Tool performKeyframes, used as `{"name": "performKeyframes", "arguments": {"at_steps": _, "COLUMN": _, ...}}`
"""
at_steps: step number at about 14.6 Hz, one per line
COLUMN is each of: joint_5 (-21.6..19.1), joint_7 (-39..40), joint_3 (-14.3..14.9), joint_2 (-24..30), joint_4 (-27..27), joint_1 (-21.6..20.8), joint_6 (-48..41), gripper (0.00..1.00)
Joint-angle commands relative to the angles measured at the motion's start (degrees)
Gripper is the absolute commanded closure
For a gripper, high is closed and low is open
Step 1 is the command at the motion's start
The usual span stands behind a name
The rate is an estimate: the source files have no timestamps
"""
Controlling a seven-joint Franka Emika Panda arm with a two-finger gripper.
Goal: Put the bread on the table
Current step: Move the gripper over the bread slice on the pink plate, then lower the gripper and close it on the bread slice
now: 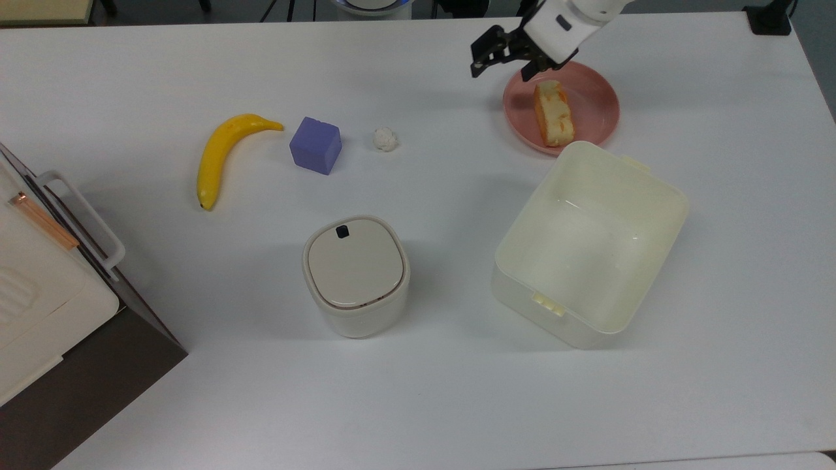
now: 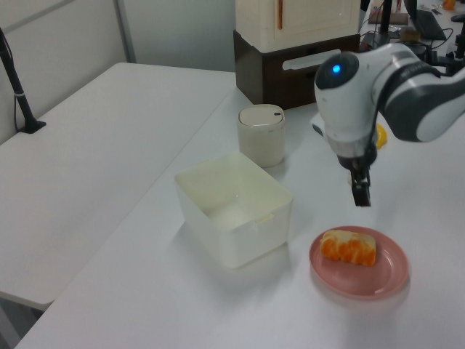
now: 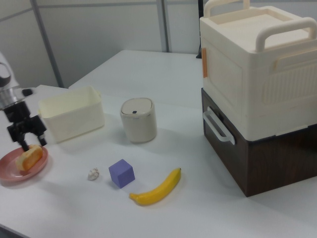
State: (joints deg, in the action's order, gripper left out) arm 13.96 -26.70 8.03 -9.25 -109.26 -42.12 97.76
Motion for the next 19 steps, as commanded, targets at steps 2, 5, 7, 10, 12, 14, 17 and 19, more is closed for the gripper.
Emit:
{"name": "performKeyframes", "arguments": {"at_steps": 2, "joint_5": 0.98, "joint_7": -3.54, "joint_3": -2.3, "joint_2": -1.03, "joint_4": -2.37, "joint_1": -4.46, "joint_6": 1.29, "gripper": 0.0}}
{"name": "performKeyframes", "arguments": {"at_steps": 5, "joint_5": 0.72, "joint_7": -3.36, "joint_3": -4.42, "joint_2": -3.57, "joint_4": -0.79, "joint_1": -4.37, "joint_6": 1.47, "gripper": 0.0}}
{"name": "performKeyframes", "arguments": {"at_steps": 7, "joint_5": 0.72, "joint_7": -3.27, "joint_3": -5.83, "joint_2": -5.94, "joint_4": 1.66, "joint_1": -3.76, "joint_6": 1.47, "gripper": 0.0}}
{"name": "performKeyframes", "arguments": {"at_steps": 10, "joint_5": 0.72, "joint_7": -3.27, "joint_3": -6.01, "joint_2": -8.94, "joint_4": 5.45, "joint_1": -2.79, "joint_6": 1.03, "gripper": 0.01}}
{"name": "performKeyframes", "arguments": {"at_steps": 12, "joint_5": 1.33, "joint_7": -3.01, "joint_3": -6.01, "joint_2": -9.64, "joint_4": 5.54, "joint_1": -2.7, "joint_6": 1.03, "gripper": 0.01}}
{"name": "performKeyframes", "arguments": {"at_steps": 14, "joint_5": 1.42, "joint_7": -2.05, "joint_3": -6.01, "joint_2": -10.0, "joint_4": 5.37, "joint_1": -2.44, "joint_6": 1.03, "gripper": 0.07}}
{"name": "performKeyframes", "arguments": {"at_steps": 17, "joint_5": 1.25, "joint_7": 0.86, "joint_3": -6.01, "joint_2": -10.79, "joint_4": 5.02, "joint_1": -0.25, "joint_6": 1.03, "gripper": 0.82}}
{"name": "performKeyframes", "arguments": {"at_steps": 19, "joint_5": 1.16, "joint_7": 0.42, "joint_3": -6.01, "joint_2": -10.79, "joint_4": 5.1, "joint_1": 0.55, "joint_6": 1.2, "gripper": 1.0}}
